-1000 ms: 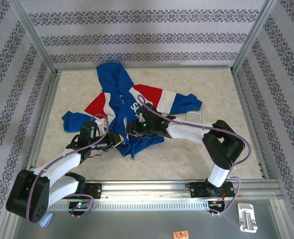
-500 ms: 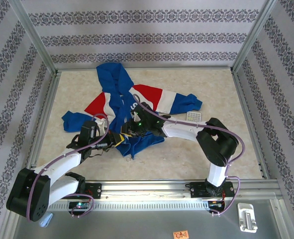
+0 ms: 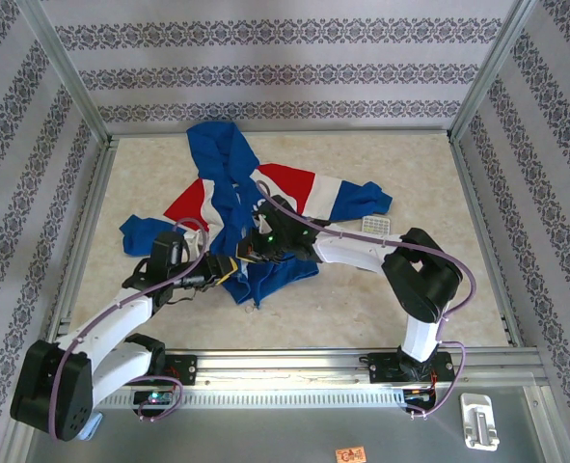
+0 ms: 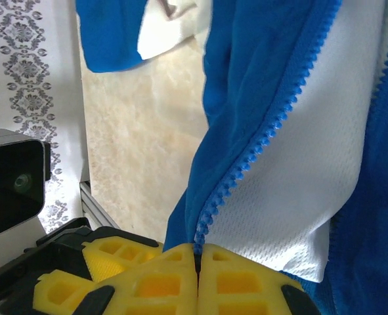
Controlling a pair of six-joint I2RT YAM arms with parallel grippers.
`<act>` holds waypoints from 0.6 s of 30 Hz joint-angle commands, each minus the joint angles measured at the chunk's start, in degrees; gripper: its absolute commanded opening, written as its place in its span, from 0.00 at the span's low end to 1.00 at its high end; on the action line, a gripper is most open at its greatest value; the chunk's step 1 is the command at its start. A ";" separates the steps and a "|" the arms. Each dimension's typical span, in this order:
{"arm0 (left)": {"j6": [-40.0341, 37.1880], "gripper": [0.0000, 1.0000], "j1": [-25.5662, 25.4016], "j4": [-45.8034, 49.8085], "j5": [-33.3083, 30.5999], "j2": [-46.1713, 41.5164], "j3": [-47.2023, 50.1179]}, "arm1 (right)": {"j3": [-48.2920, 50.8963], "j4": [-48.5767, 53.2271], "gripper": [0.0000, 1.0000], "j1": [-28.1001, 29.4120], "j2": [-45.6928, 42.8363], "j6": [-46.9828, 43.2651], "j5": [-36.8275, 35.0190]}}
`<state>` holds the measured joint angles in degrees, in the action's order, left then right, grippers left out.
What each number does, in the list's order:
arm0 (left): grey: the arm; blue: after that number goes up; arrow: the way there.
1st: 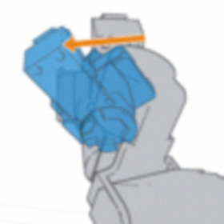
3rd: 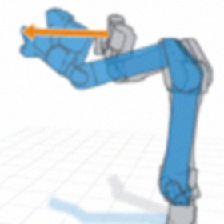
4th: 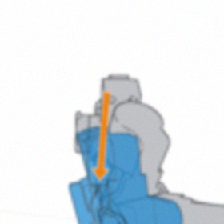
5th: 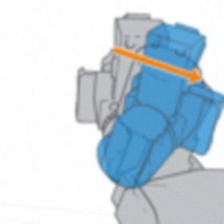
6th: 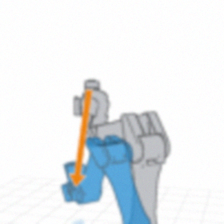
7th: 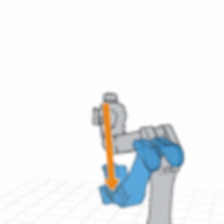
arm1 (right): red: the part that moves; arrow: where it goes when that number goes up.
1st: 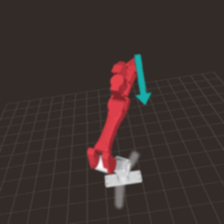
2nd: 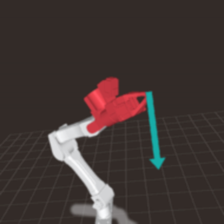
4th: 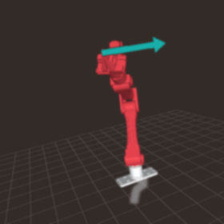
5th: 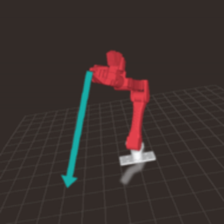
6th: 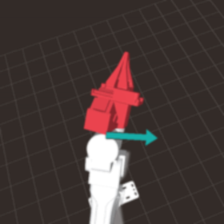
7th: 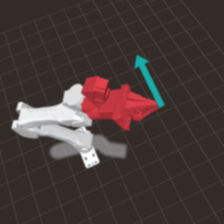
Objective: Zip up the jacket
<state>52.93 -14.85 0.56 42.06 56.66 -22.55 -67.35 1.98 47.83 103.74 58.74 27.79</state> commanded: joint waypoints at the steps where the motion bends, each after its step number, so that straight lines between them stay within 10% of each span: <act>1: -2.85 0.31 1.43 5.90 1.28 -1.88 -2.76 | -3.00 3.13 0.00 -0.50 -2.47 -3.18 0.15; 8: -9.21 0.44 4.31 20.36 2.84 -3.26 -11.78 | -5.29 8.66 0.00 -1.06 -3.49 -7.11 -0.57; 18: -12.47 0.30 0.45 23.70 1.73 -1.00 -15.75 | -8.14 15.48 0.00 -1.25 -4.21 -7.28 -2.61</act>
<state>41.54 -12.14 23.16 43.68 54.89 -39.48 -73.34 13.65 46.98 101.38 52.51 26.81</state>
